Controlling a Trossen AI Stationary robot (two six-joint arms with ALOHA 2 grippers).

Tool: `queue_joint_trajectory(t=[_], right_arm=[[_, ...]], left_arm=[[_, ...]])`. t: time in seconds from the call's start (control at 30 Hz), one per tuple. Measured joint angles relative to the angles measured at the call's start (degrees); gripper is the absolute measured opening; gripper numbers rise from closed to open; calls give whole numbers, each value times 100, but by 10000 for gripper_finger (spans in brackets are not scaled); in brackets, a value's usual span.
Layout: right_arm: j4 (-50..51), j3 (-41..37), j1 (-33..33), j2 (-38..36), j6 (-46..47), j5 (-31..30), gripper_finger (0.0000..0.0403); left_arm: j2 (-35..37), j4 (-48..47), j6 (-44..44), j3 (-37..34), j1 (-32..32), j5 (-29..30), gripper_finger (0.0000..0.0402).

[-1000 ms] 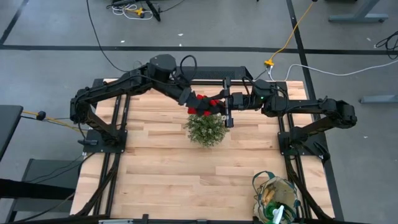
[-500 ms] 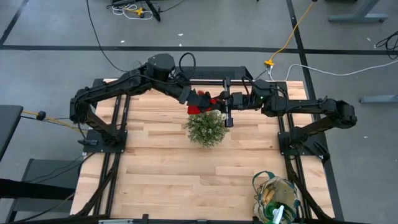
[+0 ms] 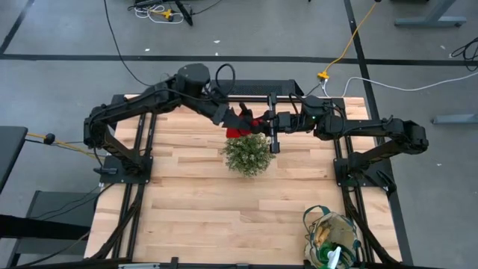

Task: Pick & Place Garden tools in Gardening bag
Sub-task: Put the red gloves into the white gardening bag

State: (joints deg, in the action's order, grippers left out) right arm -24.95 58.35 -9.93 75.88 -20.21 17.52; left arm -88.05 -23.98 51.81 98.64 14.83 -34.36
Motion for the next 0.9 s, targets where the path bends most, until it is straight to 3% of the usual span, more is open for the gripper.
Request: queue_joint_trajectory(t=[0.47, 0.9], right_arm=[[300, 0, -8, -197, -103, -316, 38], [744, 7, -22, -286, 119, -450, 38]], left_arm=[[602, -1099, -451, -3, 782, 172, 253], [1177, -2124, -1554, -7, 1312, 654, 251]])
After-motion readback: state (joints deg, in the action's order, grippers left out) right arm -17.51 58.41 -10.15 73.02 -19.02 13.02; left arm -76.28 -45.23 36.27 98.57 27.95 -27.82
